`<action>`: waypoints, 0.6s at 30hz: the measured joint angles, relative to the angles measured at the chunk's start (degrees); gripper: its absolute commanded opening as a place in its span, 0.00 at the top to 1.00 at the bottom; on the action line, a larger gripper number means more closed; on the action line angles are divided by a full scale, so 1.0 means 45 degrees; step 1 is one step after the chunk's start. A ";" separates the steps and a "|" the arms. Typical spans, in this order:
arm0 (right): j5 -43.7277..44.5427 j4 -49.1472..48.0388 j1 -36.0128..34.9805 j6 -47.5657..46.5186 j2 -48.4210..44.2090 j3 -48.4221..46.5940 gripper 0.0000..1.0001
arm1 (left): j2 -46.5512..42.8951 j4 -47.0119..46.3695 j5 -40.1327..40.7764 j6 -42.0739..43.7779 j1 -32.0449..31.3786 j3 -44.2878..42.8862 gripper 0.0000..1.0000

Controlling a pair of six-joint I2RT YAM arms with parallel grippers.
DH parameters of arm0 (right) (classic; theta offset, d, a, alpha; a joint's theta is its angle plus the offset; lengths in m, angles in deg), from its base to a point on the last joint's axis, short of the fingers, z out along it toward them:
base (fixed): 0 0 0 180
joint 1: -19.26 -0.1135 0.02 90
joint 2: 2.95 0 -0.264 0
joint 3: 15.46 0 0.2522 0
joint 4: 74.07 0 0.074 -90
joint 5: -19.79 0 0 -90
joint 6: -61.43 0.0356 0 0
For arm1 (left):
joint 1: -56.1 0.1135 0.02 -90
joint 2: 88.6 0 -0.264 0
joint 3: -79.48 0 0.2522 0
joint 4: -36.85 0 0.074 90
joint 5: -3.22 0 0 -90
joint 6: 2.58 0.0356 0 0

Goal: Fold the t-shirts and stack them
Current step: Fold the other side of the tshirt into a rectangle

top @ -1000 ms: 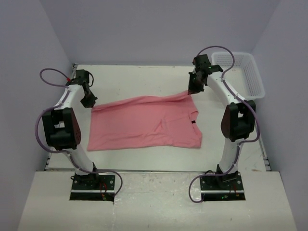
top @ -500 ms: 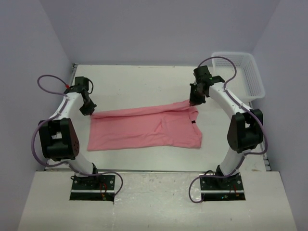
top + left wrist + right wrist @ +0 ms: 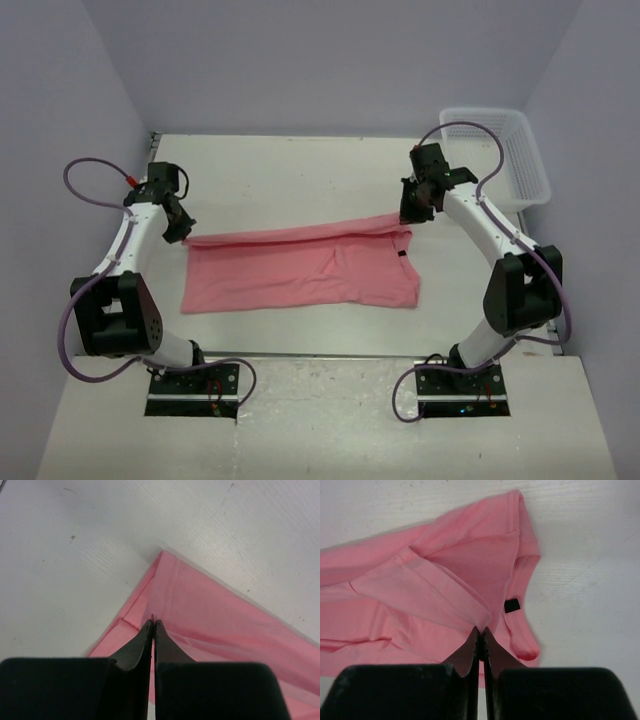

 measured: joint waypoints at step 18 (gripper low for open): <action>-0.0005 -0.0044 -0.0204 0.0146 -0.1263 0.1685 1.00 | -0.0432 0.0393 0.0024 -0.0034 0.0000 0.1073 1.00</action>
